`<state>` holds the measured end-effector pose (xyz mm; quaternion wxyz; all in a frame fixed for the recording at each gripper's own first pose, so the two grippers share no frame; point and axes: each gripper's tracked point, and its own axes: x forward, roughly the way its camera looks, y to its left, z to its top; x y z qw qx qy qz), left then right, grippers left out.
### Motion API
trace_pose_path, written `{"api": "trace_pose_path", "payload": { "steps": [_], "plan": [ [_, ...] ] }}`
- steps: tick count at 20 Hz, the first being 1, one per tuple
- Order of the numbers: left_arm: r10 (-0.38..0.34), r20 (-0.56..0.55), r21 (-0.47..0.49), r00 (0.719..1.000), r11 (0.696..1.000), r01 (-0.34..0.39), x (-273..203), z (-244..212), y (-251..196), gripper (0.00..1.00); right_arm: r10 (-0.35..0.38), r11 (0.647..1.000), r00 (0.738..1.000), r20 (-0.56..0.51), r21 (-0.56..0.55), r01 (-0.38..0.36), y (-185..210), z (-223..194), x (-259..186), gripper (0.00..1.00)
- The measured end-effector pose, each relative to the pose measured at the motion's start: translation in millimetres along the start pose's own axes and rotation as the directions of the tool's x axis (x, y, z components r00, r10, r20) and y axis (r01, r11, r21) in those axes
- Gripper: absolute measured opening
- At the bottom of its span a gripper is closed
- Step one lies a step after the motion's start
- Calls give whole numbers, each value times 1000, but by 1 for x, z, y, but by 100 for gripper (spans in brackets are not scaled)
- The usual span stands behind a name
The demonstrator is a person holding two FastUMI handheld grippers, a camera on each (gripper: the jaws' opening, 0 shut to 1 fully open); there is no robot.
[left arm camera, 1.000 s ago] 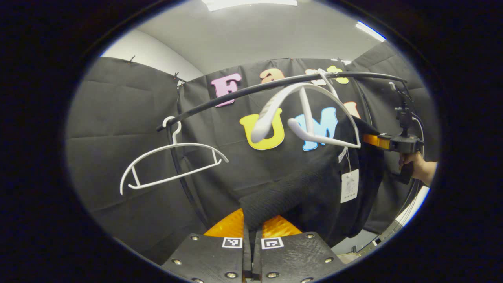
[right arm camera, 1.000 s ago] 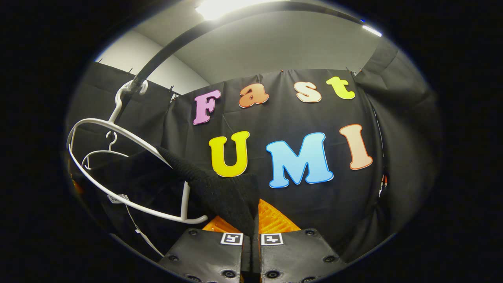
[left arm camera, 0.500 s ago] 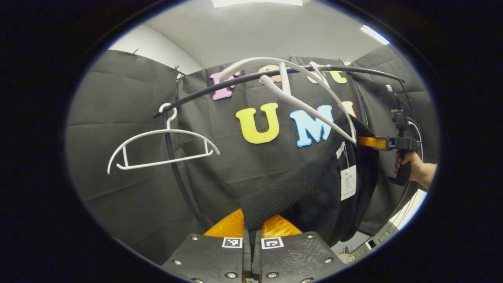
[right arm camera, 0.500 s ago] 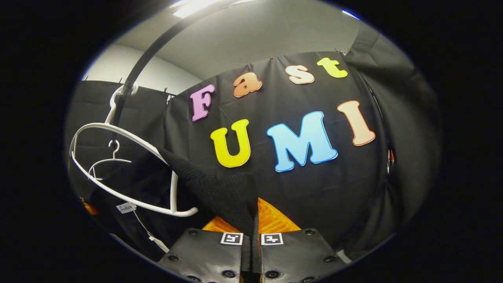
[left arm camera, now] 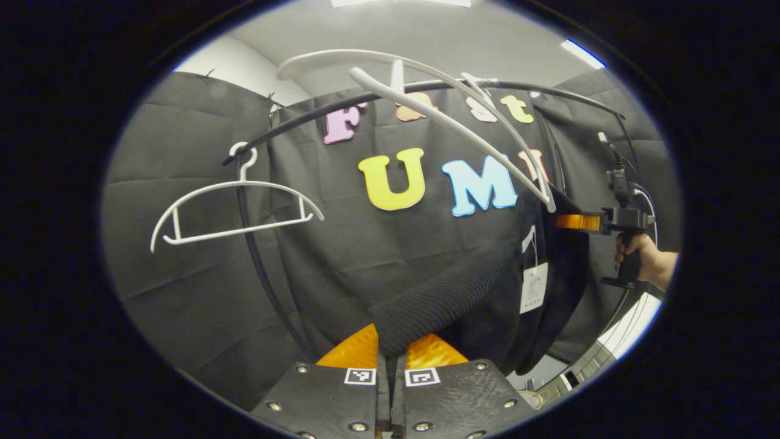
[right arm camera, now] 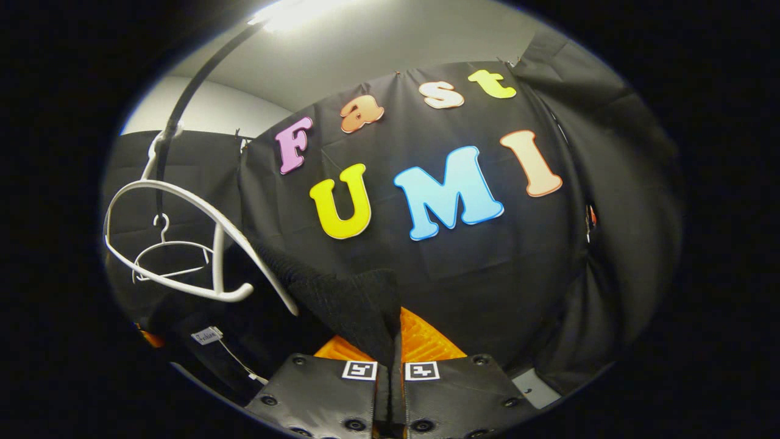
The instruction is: Grasp the clothes on the hanger with both hands and then place them into the laundry hamper below.
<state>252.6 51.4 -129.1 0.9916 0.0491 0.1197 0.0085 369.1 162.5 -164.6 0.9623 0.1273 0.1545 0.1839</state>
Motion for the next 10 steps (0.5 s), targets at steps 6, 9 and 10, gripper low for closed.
{"api": "trace_pose_path", "payload": {
  "steps": [6,9,10],
  "plan": [
    [-22,-31,-25,999,999,21,5,-8,-8,2,-13,1000,997,-80,-1,13,-10,-40,-37,3],
    [-48,-35,-16,998,999,47,4,-7,-11,3,17,999,994,-107,-35,-20,4,-51,-59,3],
    [-59,-36,-15,998,998,59,5,-6,-11,3,23,998,993,-116,-52,-30,8,-54,-65,3]
  ]
}}
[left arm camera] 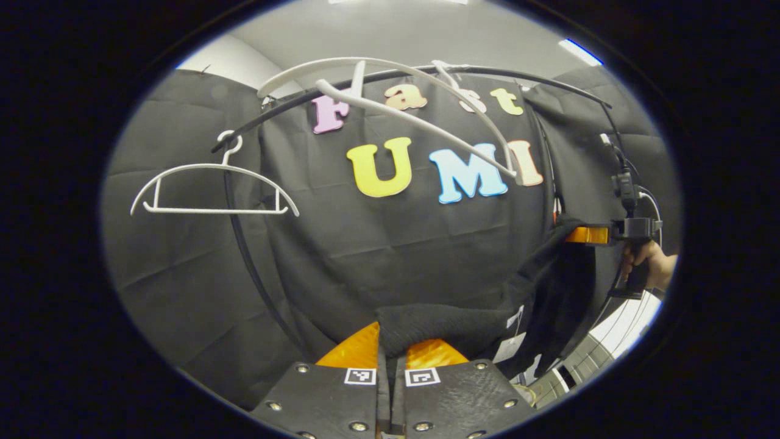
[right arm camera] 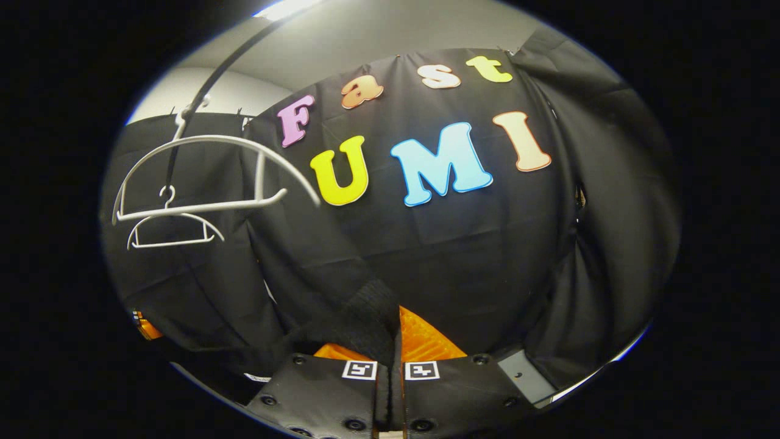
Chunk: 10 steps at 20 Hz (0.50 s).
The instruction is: Grasp the clothes on the hanger with both hands and then place them into the laundry hamper below.
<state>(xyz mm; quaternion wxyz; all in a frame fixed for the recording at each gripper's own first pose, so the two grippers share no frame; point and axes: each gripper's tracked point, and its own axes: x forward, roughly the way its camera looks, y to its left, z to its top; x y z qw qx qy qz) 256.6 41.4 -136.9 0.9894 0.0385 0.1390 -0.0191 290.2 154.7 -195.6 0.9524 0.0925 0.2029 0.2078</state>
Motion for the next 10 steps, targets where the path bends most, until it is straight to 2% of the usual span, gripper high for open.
{"api": "trace_pose_path", "payload": {
  "steps": [6,10],
  "plan": [
    [-94,9,-11,996,996,94,0,2,-6,3,91,994,994,-54,-49,-93,48,-25,-34,3],
    [-141,23,-47,990,989,142,1,6,-11,2,147,988,984,-103,-41,-152,81,-49,-58,3]
  ]
}}
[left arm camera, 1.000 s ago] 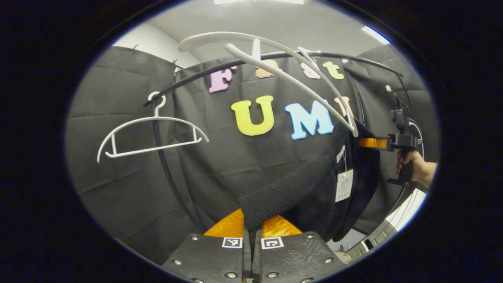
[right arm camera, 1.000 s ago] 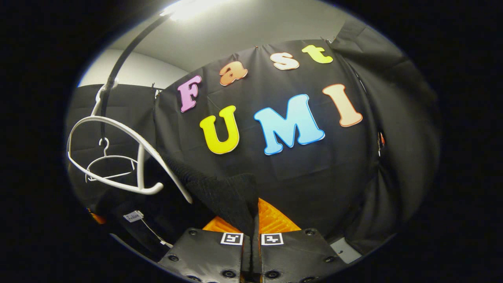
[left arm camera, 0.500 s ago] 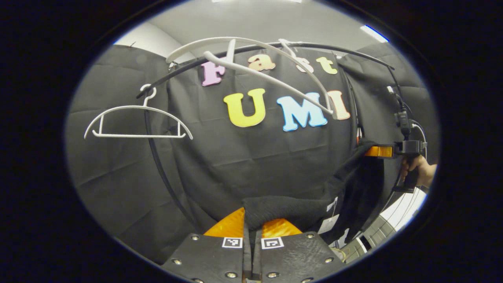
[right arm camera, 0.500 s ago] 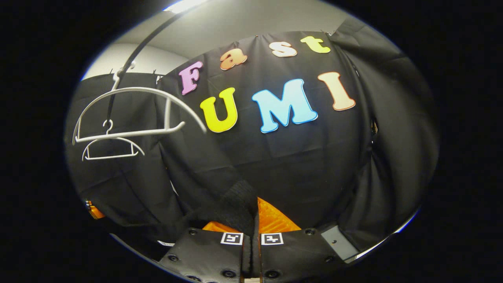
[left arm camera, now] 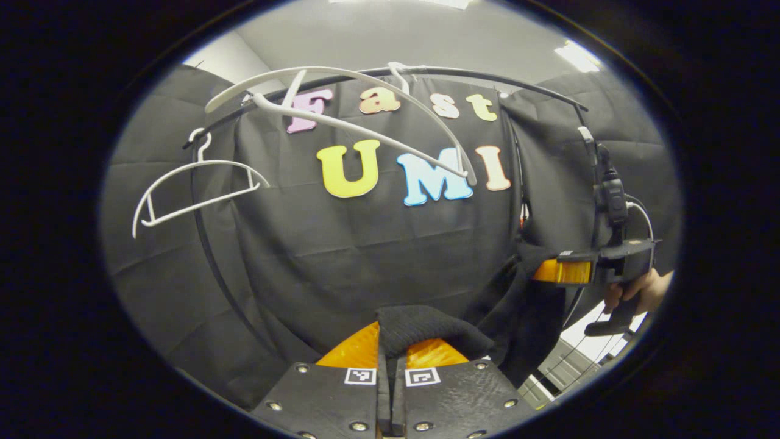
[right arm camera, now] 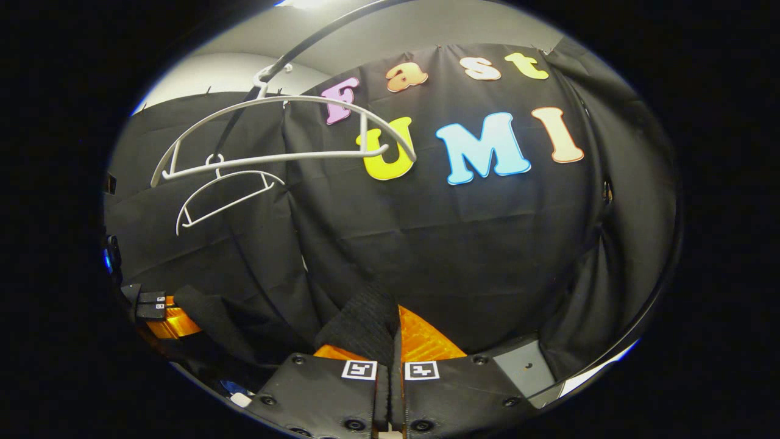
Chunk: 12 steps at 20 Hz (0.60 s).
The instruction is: Grasp the clothes on the hanger with both hands and then place them into the laundry hamper below.
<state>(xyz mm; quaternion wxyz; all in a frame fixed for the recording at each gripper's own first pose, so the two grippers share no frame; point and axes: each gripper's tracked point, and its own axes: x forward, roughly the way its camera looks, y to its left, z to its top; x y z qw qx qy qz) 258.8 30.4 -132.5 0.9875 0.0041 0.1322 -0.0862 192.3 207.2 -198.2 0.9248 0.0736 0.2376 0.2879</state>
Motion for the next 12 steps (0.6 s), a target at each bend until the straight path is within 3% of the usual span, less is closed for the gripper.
{"api": "trace_pose_path", "payload": {
  "steps": [5,12],
  "plan": [
    [-10,14,-111,1000,994,11,-4,-8,-7,3,44,999,998,-37,-1,-44,33,-32,-14,2],
    [71,-112,-197,991,976,-93,14,-85,-1,3,22,1000,989,-150,21,-19,42,-111,-21,3]
  ]
}}
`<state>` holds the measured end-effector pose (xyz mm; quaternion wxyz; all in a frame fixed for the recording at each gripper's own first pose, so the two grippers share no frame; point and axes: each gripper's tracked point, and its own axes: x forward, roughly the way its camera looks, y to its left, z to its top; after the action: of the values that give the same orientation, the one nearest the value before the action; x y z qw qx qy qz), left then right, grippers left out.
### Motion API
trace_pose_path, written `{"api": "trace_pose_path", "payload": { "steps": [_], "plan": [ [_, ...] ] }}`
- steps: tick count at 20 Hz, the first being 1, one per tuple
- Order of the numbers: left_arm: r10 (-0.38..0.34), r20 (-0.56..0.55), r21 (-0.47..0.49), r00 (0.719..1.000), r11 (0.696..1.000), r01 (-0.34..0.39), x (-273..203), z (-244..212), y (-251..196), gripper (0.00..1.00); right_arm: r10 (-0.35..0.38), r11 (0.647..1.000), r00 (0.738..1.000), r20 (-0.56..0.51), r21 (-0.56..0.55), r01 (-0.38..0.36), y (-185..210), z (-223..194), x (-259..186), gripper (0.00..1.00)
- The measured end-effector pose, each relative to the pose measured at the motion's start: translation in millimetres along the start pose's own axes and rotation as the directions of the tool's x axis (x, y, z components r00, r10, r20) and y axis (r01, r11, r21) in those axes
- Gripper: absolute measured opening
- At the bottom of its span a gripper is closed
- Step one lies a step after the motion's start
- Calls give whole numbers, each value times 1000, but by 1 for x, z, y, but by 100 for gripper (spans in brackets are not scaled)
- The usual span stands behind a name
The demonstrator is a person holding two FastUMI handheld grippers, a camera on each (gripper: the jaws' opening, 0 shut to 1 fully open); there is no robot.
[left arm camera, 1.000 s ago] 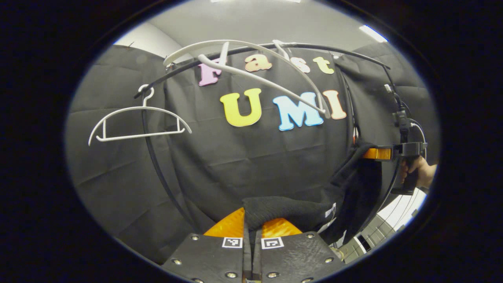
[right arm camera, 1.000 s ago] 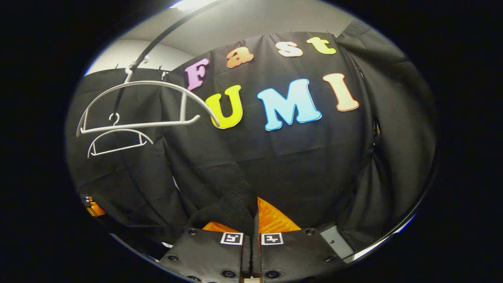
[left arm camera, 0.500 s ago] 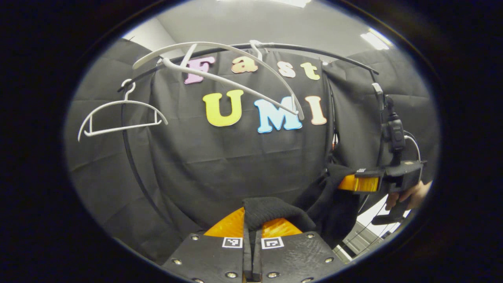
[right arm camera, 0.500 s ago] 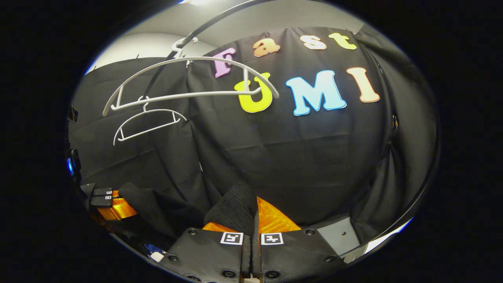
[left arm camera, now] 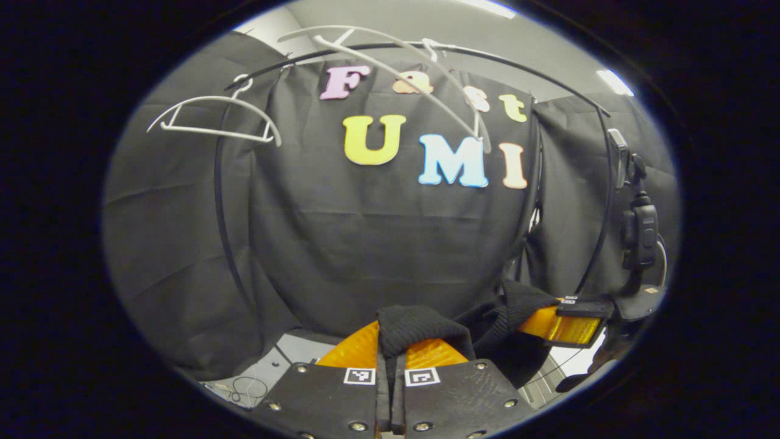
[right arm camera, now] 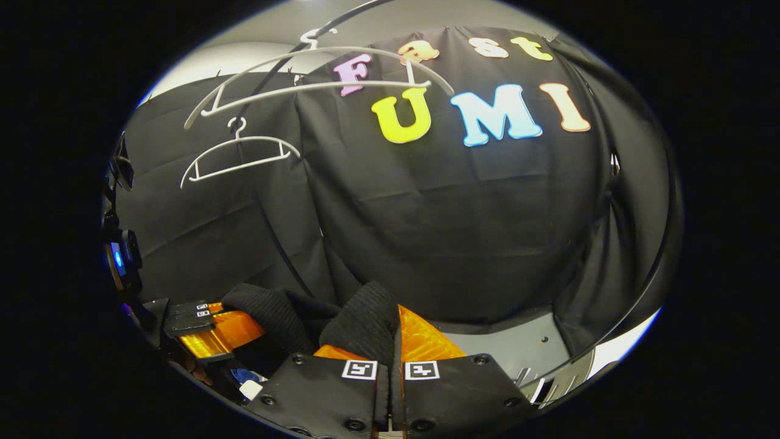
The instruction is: Grasp the clothes on the hanger with both hands and then place them into the laundry hamper below.
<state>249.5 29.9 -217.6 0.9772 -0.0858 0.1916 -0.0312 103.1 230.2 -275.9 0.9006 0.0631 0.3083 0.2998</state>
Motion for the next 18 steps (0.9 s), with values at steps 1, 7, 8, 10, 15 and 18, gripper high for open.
{"api": "trace_pose_path", "payload": {
  "steps": [1,7,8,10,15,18],
  "plan": [
    [7,-31,-17,1000,1000,-7,7,-14,-1,3,-4,1000,1000,-28,2,4,-1,-13,5,5],
    [45,-231,8,972,999,-45,8,-69,0,4,-86,996,978,-191,-35,80,-23,-89,11,5],
    [58,-266,24,962,998,-53,6,-80,3,3,-98,995,971,-220,-39,92,-28,-102,14,6],
    [89,-337,53,937,996,-76,-3,-103,9,4,-131,991,953,-272,-48,122,-37,-120,15,6],
    [105,-425,21,899,994,-106,-13,-138,12,8,-170,985,923,-346,-60,159,-51,-152,9,11],
    [118,-450,28,885,993,-118,-15,-145,20,5,-188,982,907,-376,-63,178,-56,-164,1,18]
  ]
}}
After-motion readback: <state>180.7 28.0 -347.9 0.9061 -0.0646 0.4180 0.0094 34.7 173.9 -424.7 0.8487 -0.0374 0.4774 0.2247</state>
